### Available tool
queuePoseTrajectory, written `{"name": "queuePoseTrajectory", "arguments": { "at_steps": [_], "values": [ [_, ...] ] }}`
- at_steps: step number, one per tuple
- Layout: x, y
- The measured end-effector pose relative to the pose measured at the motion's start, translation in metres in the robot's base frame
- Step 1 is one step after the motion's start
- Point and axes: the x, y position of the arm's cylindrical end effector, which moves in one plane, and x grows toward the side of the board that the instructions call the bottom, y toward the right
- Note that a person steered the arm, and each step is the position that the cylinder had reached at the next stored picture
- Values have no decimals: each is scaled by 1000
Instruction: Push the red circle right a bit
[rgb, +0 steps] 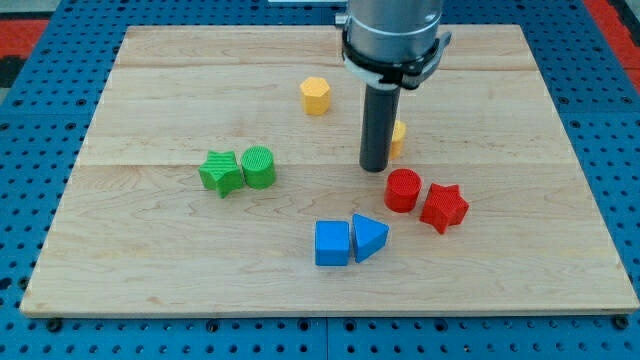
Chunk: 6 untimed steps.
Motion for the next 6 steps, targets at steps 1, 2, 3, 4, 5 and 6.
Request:
{"name": "queuePoseTrajectory", "arguments": {
  "at_steps": [1,2,3,4,5,6],
  "values": [
    [-9,7],
    [-10,7],
    [-3,-31],
    [34,-40],
    [58,-19],
    [66,-3]
  ]
}}
